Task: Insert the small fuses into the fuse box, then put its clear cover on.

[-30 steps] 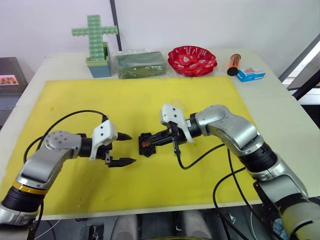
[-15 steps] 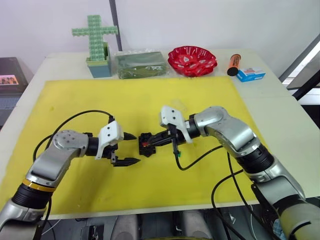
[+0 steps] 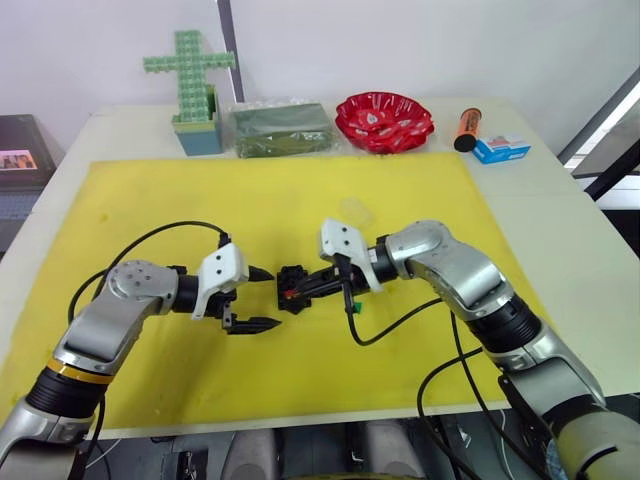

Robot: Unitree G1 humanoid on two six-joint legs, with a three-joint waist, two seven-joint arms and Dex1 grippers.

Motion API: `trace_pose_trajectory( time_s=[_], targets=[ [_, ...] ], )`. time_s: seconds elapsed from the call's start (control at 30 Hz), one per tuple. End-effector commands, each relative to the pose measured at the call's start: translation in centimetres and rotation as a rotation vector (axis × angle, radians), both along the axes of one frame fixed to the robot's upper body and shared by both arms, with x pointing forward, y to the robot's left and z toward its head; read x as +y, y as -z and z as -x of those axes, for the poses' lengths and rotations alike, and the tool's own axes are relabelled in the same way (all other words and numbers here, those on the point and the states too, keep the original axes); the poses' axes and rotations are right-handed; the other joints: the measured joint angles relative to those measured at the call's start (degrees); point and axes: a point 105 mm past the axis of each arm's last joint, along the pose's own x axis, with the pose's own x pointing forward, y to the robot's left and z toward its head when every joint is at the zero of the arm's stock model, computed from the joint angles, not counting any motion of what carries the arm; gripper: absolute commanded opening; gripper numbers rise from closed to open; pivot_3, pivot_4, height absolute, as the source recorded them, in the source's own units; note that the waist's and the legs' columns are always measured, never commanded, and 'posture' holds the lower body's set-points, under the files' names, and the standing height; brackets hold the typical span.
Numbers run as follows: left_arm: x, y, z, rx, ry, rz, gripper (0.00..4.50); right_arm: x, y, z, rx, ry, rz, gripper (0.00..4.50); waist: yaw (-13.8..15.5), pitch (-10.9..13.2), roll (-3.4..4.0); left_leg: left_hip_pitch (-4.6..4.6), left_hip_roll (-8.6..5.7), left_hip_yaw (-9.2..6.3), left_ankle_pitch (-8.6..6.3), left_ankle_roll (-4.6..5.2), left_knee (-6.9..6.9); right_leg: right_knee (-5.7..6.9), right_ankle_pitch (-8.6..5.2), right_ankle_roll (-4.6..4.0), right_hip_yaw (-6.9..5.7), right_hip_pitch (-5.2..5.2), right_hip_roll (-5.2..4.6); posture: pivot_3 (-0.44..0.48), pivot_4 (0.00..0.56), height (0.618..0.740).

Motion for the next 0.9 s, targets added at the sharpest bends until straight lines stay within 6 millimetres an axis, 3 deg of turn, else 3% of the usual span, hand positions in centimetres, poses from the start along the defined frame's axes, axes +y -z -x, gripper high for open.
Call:
trace_pose_trajectory(
  time_s=[0.03,0.9],
  targets=[
    [0.02,-0.49,0.17,-0.029,0.015,-0.006,4.48,0.06,-0.41,-0.03,-0.035,-0.013,-0.016,0.00,0.0,0.0,0.00,0.00,0.00,0.00,0.00,0.00,0.00,0.00,0.00,0.00,0.00,0.00,0.00,0.000,0.150,0.740],
    [-0.22,-0.63,0.34,-0.027,0.030,-0.010,4.48,-0.18,0.02,-0.63,-0.039,0.004,-0.014,0.00,0.0,0.0,0.00,0.00,0.00,0.00,0.00,0.00,0.02,0.04,0.00,0.01,0.00,0.00,0.00,0.000,0.150,0.740]
  ],
)
